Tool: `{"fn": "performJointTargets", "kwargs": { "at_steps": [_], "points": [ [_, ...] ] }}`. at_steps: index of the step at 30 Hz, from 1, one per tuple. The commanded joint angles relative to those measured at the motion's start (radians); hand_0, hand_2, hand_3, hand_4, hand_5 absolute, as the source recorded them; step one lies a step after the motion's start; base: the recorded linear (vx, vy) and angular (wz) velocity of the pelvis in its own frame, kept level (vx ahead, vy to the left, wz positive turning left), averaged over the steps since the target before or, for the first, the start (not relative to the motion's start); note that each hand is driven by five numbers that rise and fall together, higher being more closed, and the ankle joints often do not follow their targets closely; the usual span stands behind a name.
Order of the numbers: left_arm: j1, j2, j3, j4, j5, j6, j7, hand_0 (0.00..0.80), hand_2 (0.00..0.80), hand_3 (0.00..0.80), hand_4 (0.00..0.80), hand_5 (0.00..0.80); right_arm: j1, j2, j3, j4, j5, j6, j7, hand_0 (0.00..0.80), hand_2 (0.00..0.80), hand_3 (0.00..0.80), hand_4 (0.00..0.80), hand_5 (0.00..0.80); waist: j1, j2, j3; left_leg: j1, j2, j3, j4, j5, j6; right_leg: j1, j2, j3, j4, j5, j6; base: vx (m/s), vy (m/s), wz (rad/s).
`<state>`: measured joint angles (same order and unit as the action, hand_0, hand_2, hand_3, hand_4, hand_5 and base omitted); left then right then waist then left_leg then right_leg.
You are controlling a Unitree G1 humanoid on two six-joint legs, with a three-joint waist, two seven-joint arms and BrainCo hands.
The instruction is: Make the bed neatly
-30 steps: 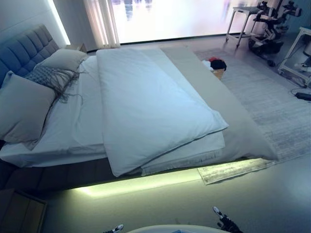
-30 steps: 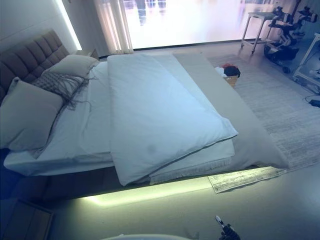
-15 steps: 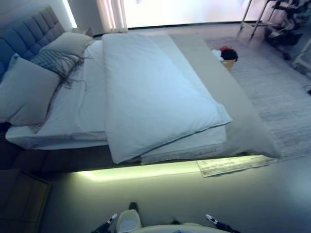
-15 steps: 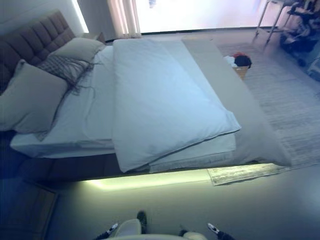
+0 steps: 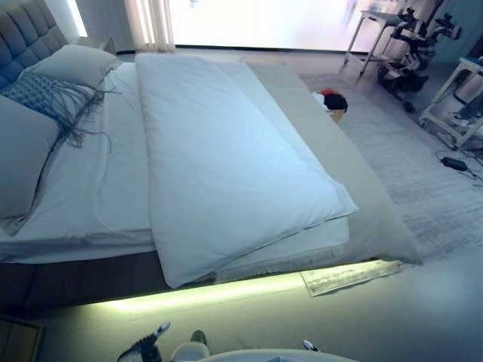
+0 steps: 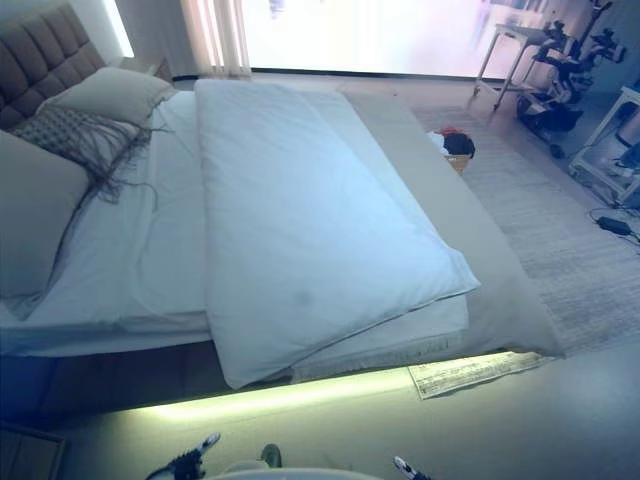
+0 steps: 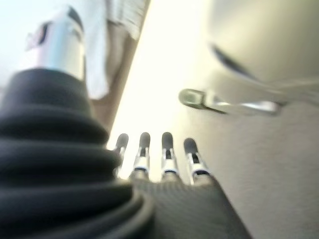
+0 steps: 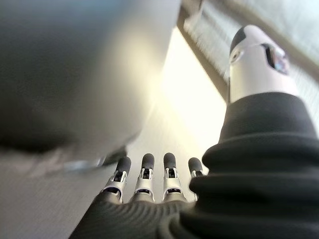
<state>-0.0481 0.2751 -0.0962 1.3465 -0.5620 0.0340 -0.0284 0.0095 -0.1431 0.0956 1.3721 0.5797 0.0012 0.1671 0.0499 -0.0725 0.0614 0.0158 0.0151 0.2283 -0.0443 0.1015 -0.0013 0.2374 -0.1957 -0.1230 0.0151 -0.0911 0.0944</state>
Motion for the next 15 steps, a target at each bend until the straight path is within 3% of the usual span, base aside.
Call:
{"fn": "performJointTargets", "kwargs": {
  "at_steps": [1, 5, 9, 11, 12, 13, 15],
  "points": [
    [0.007, -0.043, -0.021, 0.042, 0.027, 0.009, 0.004, 0.0, 0.0, 0.0, 0.0, 0.0, -0.031, -0.057, 0.027, -0.012, 0.003, -0.003, 0.0, 0.0, 0.0, 0.0, 0.0, 0.0, 0.03, 0.033, -0.021, -0.179, 0.085, -0.063, 0.107, -0.023, -0.033, 0.071, 0.012, -0.012, 0.038, -0.051, 0.025, 0.05, 0.037, -0.18],
    [-0.001, -0.048, -0.025, 0.05, 0.029, 0.019, 0.007, 0.0, 0.0, 0.0, 0.0, 0.0, -0.037, -0.061, 0.009, -0.008, 0.015, 0.002, -0.019, 0.0, 0.0, 0.0, 0.0, 0.0, 0.031, 0.027, -0.017, -0.223, 0.086, -0.06, 0.184, -0.048, -0.026, 0.071, -0.001, 0.002, 0.043, -0.051, 0.034, 0.054, 0.058, -0.15],
    [-0.01, -0.05, -0.034, 0.053, 0.033, 0.029, 0.008, 0.0, 0.0, 0.0, 0.0, 0.0, -0.035, -0.066, -0.028, 0.005, 0.05, 0.009, -0.048, 0.0, 0.0, 0.0, 0.0, 0.0, 0.015, 0.02, -0.023, -0.224, 0.062, -0.046, 0.213, -0.085, 0.004, 0.064, -0.013, 0.031, 0.103, -0.018, 0.046, 0.1, 0.113, 0.0],
    [-0.014, -0.05, -0.049, 0.049, 0.044, 0.034, 0.013, 0.0, 0.0, 0.0, 0.0, 0.0, -0.026, -0.065, -0.044, 0.011, 0.073, 0.009, -0.061, 0.0, 0.0, 0.0, 0.0, 0.0, 0.003, 0.017, -0.029, -0.198, 0.036, -0.031, 0.195, -0.1, 0.03, 0.023, -0.034, 0.042, 0.218, 0.082, 0.058, 0.12, 0.136, 0.06],
    [-0.013, -0.047, -0.061, 0.042, 0.063, 0.037, 0.013, 0.0, 0.0, 0.0, 0.0, 0.0, -0.02, -0.067, -0.053, 0.013, 0.091, 0.005, -0.062, 0.0, 0.0, 0.0, 0.0, 0.0, -0.013, 0.027, -0.026, -0.157, 0.021, -0.021, 0.172, -0.11, 0.045, -0.07, -0.058, 0.051, 0.356, 0.18, 0.065, 0.143, 0.186, 0.07],
    [-0.014, -0.044, -0.072, 0.041, 0.081, 0.038, 0.014, 0.0, 0.0, 0.0, 0.0, 0.0, -0.014, -0.071, -0.059, 0.013, 0.096, 0.003, -0.053, 0.0, 0.0, 0.0, 0.0, 0.0, -0.026, 0.042, -0.019, -0.126, 0.019, -0.018, 0.157, -0.118, 0.053, -0.139, -0.074, 0.049, 0.449, 0.211, 0.057, 0.169, 0.213, 0.11],
    [-0.01, -0.035, -0.08, 0.033, 0.106, 0.045, 0.017, 0.0, 0.0, 0.0, 0.0, 0.0, -0.013, -0.078, -0.055, 0.008, 0.106, 0.005, -0.035, 0.0, 0.0, 0.0, 0.0, 0.0, -0.054, 0.071, 0.007, -0.052, 0.022, -0.013, 0.123, -0.124, 0.056, -0.286, -0.069, 0.044, 0.541, 0.2, 0.029, 0.158, 0.126, 0.04]
  ]
}}
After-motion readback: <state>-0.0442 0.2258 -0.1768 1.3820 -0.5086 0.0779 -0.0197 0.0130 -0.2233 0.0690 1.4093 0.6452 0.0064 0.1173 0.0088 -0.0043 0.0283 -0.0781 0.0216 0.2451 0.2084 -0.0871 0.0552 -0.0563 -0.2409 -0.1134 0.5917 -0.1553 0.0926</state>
